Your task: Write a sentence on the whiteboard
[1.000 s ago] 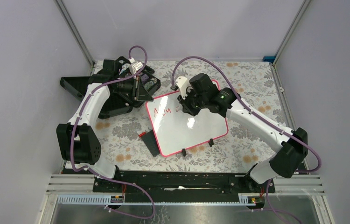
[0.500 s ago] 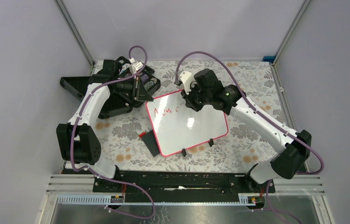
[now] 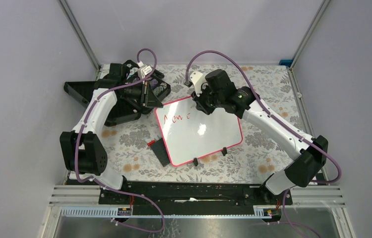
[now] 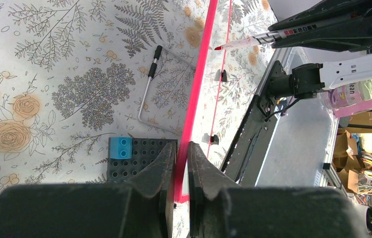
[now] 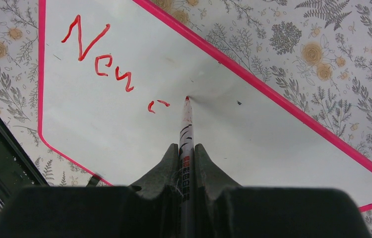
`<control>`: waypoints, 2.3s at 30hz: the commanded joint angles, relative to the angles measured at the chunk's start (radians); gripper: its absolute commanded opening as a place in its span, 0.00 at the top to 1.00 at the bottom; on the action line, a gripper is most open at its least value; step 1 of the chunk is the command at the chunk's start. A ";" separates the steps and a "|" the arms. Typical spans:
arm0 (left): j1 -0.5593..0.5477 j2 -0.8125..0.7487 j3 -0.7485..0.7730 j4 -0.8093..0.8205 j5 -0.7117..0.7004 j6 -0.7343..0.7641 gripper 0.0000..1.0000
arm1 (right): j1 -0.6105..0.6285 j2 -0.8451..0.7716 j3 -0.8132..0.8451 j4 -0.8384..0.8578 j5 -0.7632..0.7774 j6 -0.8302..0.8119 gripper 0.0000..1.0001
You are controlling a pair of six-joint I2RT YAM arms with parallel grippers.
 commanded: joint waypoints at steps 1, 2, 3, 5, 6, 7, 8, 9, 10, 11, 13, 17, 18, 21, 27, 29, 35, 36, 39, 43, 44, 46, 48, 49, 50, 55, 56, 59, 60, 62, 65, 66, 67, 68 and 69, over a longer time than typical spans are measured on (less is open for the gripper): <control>-0.022 -0.019 -0.015 0.005 -0.032 0.016 1.00 | -0.005 0.006 0.038 0.020 0.004 -0.011 1.00; -0.022 -0.018 -0.013 0.004 -0.031 0.015 1.00 | -0.005 0.005 0.032 0.020 0.003 -0.011 1.00; -0.022 -0.018 -0.012 0.004 -0.029 0.015 1.00 | -0.005 0.003 0.027 0.020 0.001 -0.010 1.00; -0.022 -0.015 -0.011 0.005 -0.029 0.015 1.00 | -0.004 -0.004 0.013 0.020 -0.003 -0.008 1.00; -0.022 -0.014 -0.011 0.005 -0.029 0.015 1.00 | -0.004 -0.009 0.005 0.020 -0.006 -0.006 1.00; -0.022 -0.014 -0.011 0.005 -0.029 0.015 1.00 | -0.004 -0.013 -0.005 0.019 -0.009 -0.005 1.00; -0.022 -0.014 -0.010 0.005 -0.029 0.015 1.00 | -0.005 -0.016 -0.016 0.020 -0.011 -0.004 1.00; -0.022 -0.013 -0.011 0.005 -0.029 0.015 1.00 | -0.004 -0.021 -0.023 0.020 -0.013 -0.002 1.00; -0.023 -0.012 -0.011 0.005 -0.029 0.015 1.00 | -0.004 -0.025 -0.033 0.020 -0.017 -0.002 1.00; -0.022 -0.013 -0.010 0.005 -0.030 0.015 1.00 | -0.004 -0.030 -0.041 0.019 -0.020 0.001 1.00; -0.022 -0.012 -0.010 0.005 -0.031 0.015 1.00 | -0.003 -0.039 -0.057 0.020 -0.028 0.008 1.00; -0.022 -0.012 -0.008 0.005 -0.031 0.015 1.00 | -0.003 -0.057 -0.089 0.021 -0.051 0.021 1.00; -0.023 -0.012 -0.008 0.004 -0.032 0.015 1.00 | -0.003 -0.062 -0.099 0.022 -0.058 0.026 1.00; -0.024 -0.010 -0.008 0.005 -0.033 0.015 1.00 | -0.002 -0.076 -0.119 0.026 -0.068 0.032 1.00; -0.025 -0.002 -0.005 0.005 -0.033 0.013 1.00 | -0.002 -0.080 -0.115 0.027 -0.064 0.029 1.00; -0.025 -0.003 -0.007 0.004 -0.035 0.013 1.00 | -0.002 -0.076 -0.106 0.030 -0.051 0.025 1.00; -0.027 -0.007 -0.009 0.005 -0.039 0.013 1.00 | -0.002 -0.048 -0.075 0.041 -0.015 0.011 1.00; -0.027 -0.007 -0.008 0.005 -0.039 0.012 1.00 | -0.003 -0.046 -0.071 0.045 -0.010 0.009 1.00; -0.027 -0.008 -0.008 0.005 -0.041 0.012 1.00 | -0.003 -0.044 -0.061 0.052 0.003 0.005 1.00; -0.027 -0.009 -0.011 0.005 -0.040 0.012 1.00 | -0.010 -0.041 -0.047 0.051 0.008 0.002 1.00; -0.027 -0.009 -0.009 0.005 -0.042 0.012 1.00 | -0.010 -0.040 -0.046 0.051 0.008 0.000 1.00; -0.027 -0.009 -0.009 0.005 -0.041 0.012 1.00 | -0.015 -0.039 -0.045 0.052 0.011 -0.001 1.00; -0.027 -0.008 -0.007 0.005 -0.040 0.012 1.00 | -0.017 -0.039 -0.047 0.050 0.013 -0.003 1.00; -0.027 -0.009 -0.009 0.005 -0.041 0.012 1.00 | -0.019 -0.040 -0.050 0.051 0.014 -0.003 1.00; -0.027 -0.008 -0.008 0.005 -0.040 0.012 1.00 | -0.018 -0.042 -0.053 0.050 0.017 -0.004 1.00; -0.027 -0.007 -0.009 0.005 -0.042 0.012 1.00 | -0.025 -0.057 -0.074 0.048 0.024 -0.012 1.00; -0.027 -0.007 -0.008 0.005 -0.042 0.012 1.00 | -0.026 -0.059 -0.079 0.048 0.026 -0.012 1.00; -0.027 -0.005 -0.009 0.004 -0.042 0.012 1.00 | -0.026 -0.066 -0.090 0.048 0.026 -0.014 1.00; -0.027 -0.004 -0.008 0.005 -0.043 0.010 1.00 | -0.026 -0.069 -0.095 0.048 0.024 -0.013 1.00; -0.027 -0.006 -0.008 0.005 -0.044 0.010 1.00 | -0.026 -0.075 -0.106 0.049 0.020 -0.012 1.00; -0.027 -0.006 -0.007 0.004 -0.046 0.010 1.00 | -0.026 -0.082 -0.122 0.046 0.005 -0.009 1.00; -0.027 -0.007 -0.007 0.005 -0.044 0.010 1.00 | -0.026 -0.082 -0.128 0.044 -0.001 -0.007 1.00; -0.027 -0.007 -0.007 0.005 -0.045 0.011 1.00 | -0.025 -0.083 -0.132 0.042 -0.005 -0.006 1.00; -0.027 -0.007 -0.007 0.005 -0.045 0.010 1.00 | -0.027 -0.085 -0.136 0.042 -0.009 -0.004 1.00; -0.027 -0.008 -0.008 0.005 -0.045 0.010 1.00 | -0.026 -0.089 -0.142 0.040 -0.014 -0.002 1.00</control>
